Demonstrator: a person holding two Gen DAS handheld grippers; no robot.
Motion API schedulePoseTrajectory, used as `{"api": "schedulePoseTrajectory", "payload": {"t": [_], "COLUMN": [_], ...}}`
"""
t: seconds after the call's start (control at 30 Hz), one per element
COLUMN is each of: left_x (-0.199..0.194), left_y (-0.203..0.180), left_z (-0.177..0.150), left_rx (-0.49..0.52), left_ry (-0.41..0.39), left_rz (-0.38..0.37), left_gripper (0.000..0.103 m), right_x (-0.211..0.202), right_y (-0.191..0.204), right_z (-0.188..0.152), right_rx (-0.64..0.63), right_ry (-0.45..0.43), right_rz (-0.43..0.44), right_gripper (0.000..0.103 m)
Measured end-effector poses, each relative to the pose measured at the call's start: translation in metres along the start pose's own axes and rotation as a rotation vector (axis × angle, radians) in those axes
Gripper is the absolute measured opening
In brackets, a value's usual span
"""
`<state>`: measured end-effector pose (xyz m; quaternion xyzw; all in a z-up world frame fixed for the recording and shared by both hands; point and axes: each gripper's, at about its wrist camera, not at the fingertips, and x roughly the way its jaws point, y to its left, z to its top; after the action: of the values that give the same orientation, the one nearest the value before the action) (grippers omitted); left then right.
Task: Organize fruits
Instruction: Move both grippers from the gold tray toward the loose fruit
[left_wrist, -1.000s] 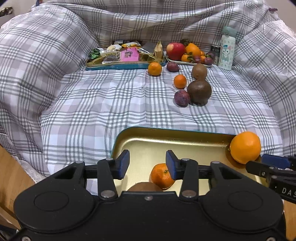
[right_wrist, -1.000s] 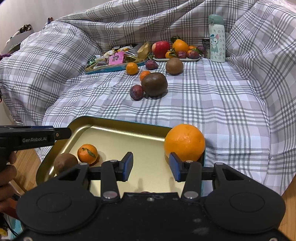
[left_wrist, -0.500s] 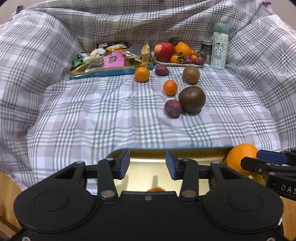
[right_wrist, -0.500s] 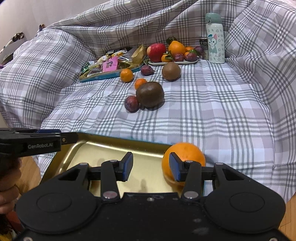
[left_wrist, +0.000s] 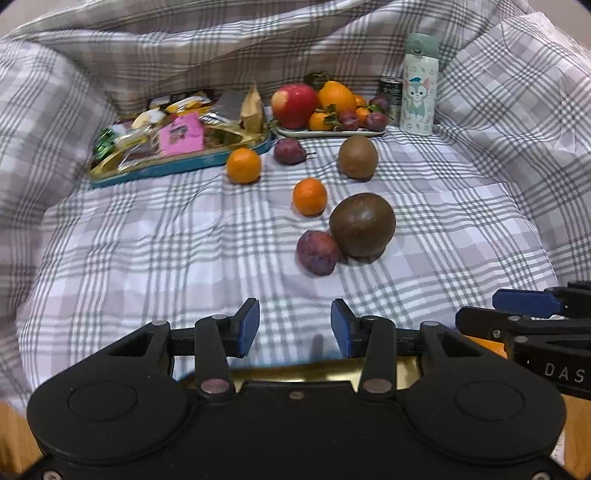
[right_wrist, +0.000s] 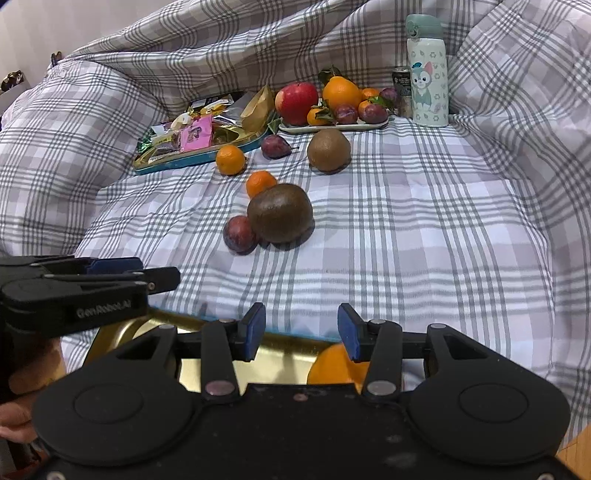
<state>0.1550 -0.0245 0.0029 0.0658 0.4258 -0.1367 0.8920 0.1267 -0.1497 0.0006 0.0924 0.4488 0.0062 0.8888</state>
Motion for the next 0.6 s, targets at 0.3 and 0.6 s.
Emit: {"api": "schedulePoseTrajectory", "payload": {"t": [0.3, 0.6], "left_x": [0.034, 0.064], "left_y": [-0.006, -0.014], "left_z": [0.022, 0.033], "left_rx": [0.029, 0.053], "left_ry": [0.027, 0.068], "left_rz": [-0.044, -0.02], "left_gripper": [0.05, 0.05], "right_x": [0.017, 0.03], "right_y": [-0.009, -0.021], "right_z": [0.014, 0.019], "right_rx": [0.025, 0.061], "right_ry": [0.017, 0.039], "right_rz": [-0.008, -0.018], "right_gripper": [0.047, 0.047]}}
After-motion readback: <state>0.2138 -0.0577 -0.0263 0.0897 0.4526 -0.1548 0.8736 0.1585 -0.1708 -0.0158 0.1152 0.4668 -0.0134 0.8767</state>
